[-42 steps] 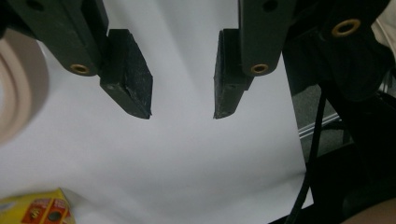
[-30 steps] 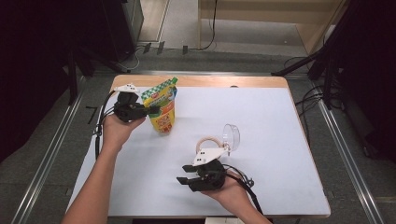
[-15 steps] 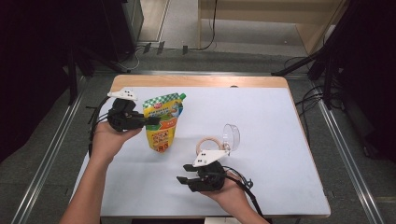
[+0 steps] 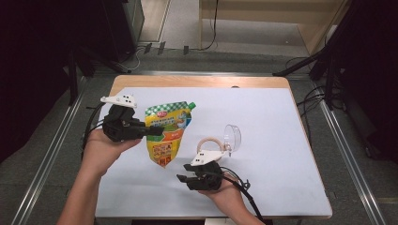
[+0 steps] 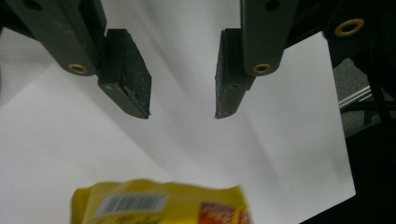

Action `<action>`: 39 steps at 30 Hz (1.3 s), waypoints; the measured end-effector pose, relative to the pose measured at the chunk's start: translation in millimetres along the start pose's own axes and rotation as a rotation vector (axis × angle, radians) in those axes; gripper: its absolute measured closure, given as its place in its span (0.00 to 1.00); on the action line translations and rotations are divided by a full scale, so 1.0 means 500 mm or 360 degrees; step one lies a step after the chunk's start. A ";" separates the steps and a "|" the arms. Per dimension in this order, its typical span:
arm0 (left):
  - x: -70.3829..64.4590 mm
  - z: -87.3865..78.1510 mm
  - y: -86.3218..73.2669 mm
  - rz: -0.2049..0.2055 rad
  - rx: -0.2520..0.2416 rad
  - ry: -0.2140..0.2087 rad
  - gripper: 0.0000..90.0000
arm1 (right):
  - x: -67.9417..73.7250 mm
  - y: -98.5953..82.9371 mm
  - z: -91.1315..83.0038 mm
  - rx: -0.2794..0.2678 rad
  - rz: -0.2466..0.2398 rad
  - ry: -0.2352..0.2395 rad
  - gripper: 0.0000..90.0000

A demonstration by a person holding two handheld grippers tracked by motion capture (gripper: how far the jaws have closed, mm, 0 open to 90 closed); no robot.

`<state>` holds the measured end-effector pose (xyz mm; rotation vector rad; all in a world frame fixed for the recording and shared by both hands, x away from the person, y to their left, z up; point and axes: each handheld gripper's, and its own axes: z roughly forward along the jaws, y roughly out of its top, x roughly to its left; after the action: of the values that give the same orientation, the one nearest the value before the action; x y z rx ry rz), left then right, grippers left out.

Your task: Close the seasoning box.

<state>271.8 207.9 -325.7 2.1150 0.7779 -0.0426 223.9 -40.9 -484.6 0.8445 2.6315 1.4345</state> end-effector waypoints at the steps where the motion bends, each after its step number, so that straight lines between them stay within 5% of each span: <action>1: -0.005 0.001 -0.001 -0.0007 0.0012 -0.0014 1.00 | 0.000 0.000 0.001 -0.0003 -0.0004 -0.0005 0.64; 16: -0.106 -0.029 0.017 0.0048 0.0015 -0.0235 1.00 | 0.009 -0.002 0.005 -0.0113 -0.0051 -0.0091 0.68; 19: -0.102 -0.021 0.017 0.0027 0.0036 -0.0233 1.00 | 0.015 -0.003 0.001 -0.0196 -0.0070 -0.0063 0.71; 29: -0.074 -0.013 0.013 -0.0113 -0.0060 -0.0144 0.98 | 0.059 0.001 -0.008 -0.0183 -0.0347 -0.0112 0.75; 39: -0.066 0.024 0.012 -0.0166 -0.0040 -0.0113 0.93 | 0.088 0.005 -0.007 -0.0137 -0.0392 -0.0079 0.75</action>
<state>251.4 179.2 -319.1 2.0366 0.8409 -0.1621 186.7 -21.9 -471.0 0.5189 2.5105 1.4297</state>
